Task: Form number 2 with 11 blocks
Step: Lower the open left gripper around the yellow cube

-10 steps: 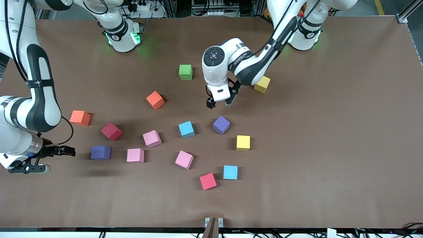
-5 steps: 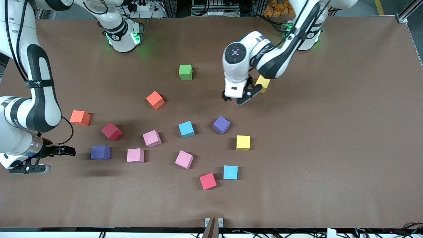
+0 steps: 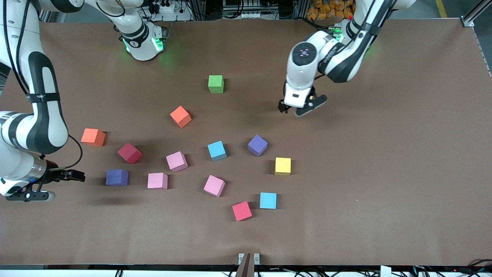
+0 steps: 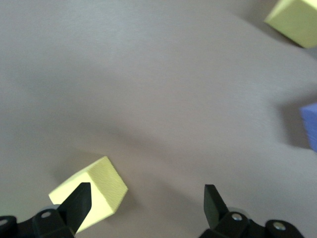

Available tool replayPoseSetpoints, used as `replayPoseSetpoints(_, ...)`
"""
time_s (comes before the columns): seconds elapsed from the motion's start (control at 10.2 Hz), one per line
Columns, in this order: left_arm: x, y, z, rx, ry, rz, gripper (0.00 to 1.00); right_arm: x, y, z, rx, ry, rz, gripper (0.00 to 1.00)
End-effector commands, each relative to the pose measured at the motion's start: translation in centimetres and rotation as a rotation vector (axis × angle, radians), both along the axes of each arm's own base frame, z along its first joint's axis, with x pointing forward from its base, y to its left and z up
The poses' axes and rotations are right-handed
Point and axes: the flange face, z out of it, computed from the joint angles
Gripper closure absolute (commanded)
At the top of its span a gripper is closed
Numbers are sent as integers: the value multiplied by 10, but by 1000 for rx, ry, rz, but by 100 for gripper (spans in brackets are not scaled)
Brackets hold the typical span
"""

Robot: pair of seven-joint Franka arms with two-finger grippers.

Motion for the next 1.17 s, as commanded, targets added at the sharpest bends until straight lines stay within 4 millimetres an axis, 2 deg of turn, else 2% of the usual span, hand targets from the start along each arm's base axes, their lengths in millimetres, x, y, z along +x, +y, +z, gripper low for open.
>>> replayPoseSetpoints(0.0, -8, 41, 3, -55, 31, 144, 0, -4, -41, 3, 16, -24, -98, 0)
replayPoseSetpoints(0.1, -8, 54, 1, -55, 42, 190, 0, -9, -59, 3, 15, -28, -124, 0)
replayPoseSetpoints(0.2, -13, 59, -3, -48, 50, 238, 0, -13, -69, 2, 18, -19, -145, 0)
replayPoseSetpoints(0.29, -17, 61, -3, -52, 45, 304, 0, -15, -75, 6, 17, -22, -169, 0)
replayPoseSetpoints(0.39, -19, 63, -6, -50, 43, 358, 0, -21, -95, 6, 18, -23, -199, 0)
replayPoseSetpoints(0.49, -20, 64, -8, -48, 39, 412, 0, -25, -106, 6, 19, -23, -214, 0)
replayPoseSetpoints(0.69, -28, 64, -15, -42, 30, 498, 0, -27, -111, 4, 19, -20, -221, 0)
replayPoseSetpoints(0.78, -35, 65, -22, -58, 8, 534, 0, -25, -106, 4, 20, -20, -215, 0)
replayPoseSetpoints(0.88, -49, 58, -29, -60, 0, 553, 0, -23, -100, 4, 20, -20, -206, 0)
replayPoseSetpoints(1.08, -63, 46, -32, -51, 4, 576, 0, -22, -100, 0, 17, -24, -191, 0)
